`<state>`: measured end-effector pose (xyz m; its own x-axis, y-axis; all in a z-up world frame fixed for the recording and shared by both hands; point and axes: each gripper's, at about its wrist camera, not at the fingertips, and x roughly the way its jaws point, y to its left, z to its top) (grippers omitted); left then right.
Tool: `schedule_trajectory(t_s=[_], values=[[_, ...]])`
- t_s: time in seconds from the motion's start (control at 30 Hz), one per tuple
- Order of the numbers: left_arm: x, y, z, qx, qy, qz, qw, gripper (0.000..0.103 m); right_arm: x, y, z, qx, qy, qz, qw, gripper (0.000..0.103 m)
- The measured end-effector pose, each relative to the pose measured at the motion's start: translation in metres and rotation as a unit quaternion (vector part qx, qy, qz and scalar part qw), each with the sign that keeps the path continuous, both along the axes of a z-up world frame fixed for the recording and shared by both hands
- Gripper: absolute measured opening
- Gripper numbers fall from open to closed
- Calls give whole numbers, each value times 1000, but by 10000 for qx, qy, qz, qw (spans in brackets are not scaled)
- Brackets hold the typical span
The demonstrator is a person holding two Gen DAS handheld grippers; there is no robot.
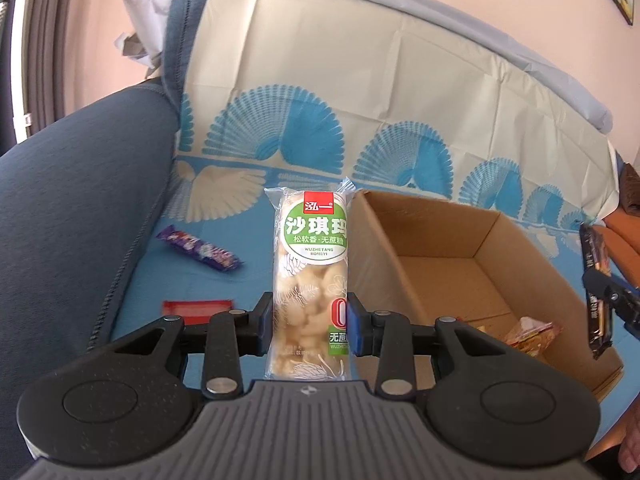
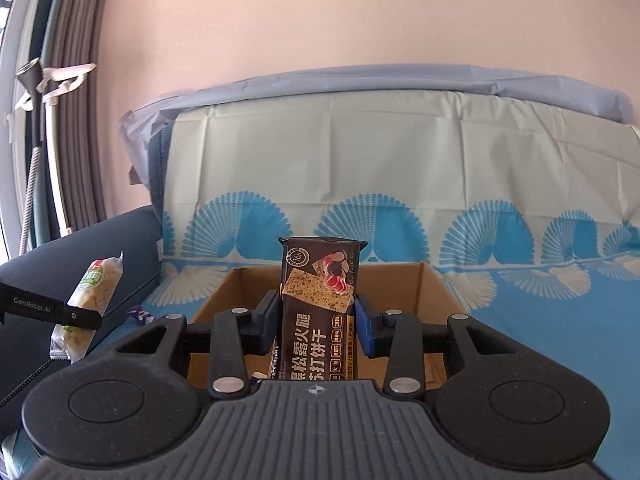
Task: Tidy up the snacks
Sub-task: 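Carry the white bag in the left gripper over the box while the right carries the cracker packet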
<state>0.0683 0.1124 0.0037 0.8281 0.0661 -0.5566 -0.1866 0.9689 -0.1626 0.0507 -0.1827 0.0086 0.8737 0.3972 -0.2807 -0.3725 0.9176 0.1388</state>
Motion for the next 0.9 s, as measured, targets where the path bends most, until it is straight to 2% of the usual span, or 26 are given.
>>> schedule_trajectory(t_s=[0.4, 0.67, 0.9], values=[[18, -41, -2, 11, -286, -402, 9988, 39, 10, -18, -6, 173, 147, -211, 9995, 41], [23, -60, -2, -49, -462, -524, 9975, 39, 17, -23, -9, 363, 312, -392, 9981, 41], [26, -71, -2, -50, -521, -643, 9966, 39, 17, -21, -10, 342, 334, -423, 9980, 41]])
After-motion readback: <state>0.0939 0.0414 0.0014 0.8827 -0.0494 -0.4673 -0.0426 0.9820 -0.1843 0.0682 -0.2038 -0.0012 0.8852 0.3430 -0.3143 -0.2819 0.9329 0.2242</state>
